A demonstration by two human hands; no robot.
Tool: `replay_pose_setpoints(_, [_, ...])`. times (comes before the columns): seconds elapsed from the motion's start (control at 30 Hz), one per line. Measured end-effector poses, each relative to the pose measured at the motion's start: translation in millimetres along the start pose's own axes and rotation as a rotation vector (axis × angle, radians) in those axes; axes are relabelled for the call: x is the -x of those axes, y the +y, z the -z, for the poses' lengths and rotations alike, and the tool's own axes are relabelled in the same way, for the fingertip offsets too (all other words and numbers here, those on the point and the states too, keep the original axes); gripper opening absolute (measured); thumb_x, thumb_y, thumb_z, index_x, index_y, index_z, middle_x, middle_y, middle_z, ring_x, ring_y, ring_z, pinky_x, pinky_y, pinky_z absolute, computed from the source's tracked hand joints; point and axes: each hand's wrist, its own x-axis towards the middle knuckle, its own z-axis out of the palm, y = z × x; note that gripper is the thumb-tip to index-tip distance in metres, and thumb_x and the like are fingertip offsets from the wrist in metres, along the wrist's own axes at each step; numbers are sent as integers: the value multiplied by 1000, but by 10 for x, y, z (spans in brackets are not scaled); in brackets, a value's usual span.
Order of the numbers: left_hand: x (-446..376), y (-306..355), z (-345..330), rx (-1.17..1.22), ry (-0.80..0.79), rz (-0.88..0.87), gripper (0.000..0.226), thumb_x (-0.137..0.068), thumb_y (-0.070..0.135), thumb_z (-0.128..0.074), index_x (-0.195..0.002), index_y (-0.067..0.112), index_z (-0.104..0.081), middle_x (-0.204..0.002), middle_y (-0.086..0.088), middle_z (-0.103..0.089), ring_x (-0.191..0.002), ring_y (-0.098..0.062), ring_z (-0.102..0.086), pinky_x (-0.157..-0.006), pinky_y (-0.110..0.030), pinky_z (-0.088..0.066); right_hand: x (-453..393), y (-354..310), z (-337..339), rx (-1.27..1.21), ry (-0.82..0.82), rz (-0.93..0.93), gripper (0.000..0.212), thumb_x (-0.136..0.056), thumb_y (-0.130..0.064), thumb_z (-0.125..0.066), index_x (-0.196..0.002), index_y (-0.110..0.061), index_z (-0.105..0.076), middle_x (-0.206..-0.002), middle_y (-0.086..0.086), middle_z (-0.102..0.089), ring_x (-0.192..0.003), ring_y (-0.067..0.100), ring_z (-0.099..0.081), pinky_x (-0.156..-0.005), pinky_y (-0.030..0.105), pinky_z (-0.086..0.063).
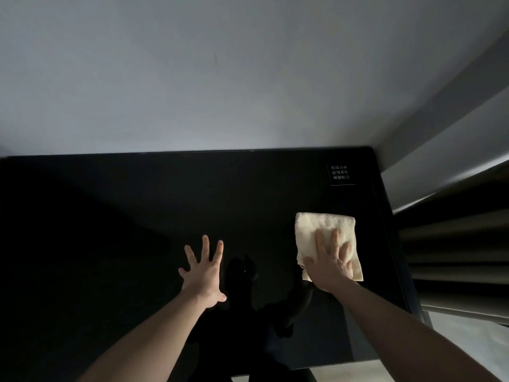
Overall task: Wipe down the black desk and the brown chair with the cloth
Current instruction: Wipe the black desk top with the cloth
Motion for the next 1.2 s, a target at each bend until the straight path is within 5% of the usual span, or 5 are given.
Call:
replay_pose_setpoints(0.63, [-116, 170, 26, 102, 19, 130, 162, -67, 27, -100, -154, 43, 36, -158, 5, 53, -154, -51, 23, -114, -71, -39, -995, 837, 1017, 57, 41, 47, 96, -95, -81, -33, -152, -50, 38, -155, -6, 57, -150, 35, 43, -123, 67, 15])
replay_pose_setpoints(0.8, [-134, 173, 9, 95, 27, 165, 163, -67, 24, -100, -145, 50, 41, -154, 11, 56, -155, -47, 25, -112, -64, -46, -1033, 954, 1042, 53, 65, 102, 89, -100, -70, -36, -158, -49, 29, -160, -7, 50, -153, 35, 39, -125, 65, 13])
replay_pose_setpoints(1.0, [37, 229, -111, 88, 59, 114, 140, -82, 24, -90, -161, 39, 25, -164, 6, 43, -157, -47, 16, -118, -53, -43, -701, 1321, 730, 74, 78, 78, 81, -105, -61, -34, -163, -43, 20, -165, -6, 43, -156, 36, 31, -127, 64, 6])
replay_pose_setpoints(1.2, [304, 6, -363, 53, 89, -46, 118, -90, 43, -80, -168, 31, 8, -169, 7, 33, -158, -40, 20, -126, -56, -29, -374, 930, 359, -67, 56, -63, 85, -103, -65, -34, -164, -42, 21, -168, 2, 39, -155, 46, 30, -123, 73, 1])
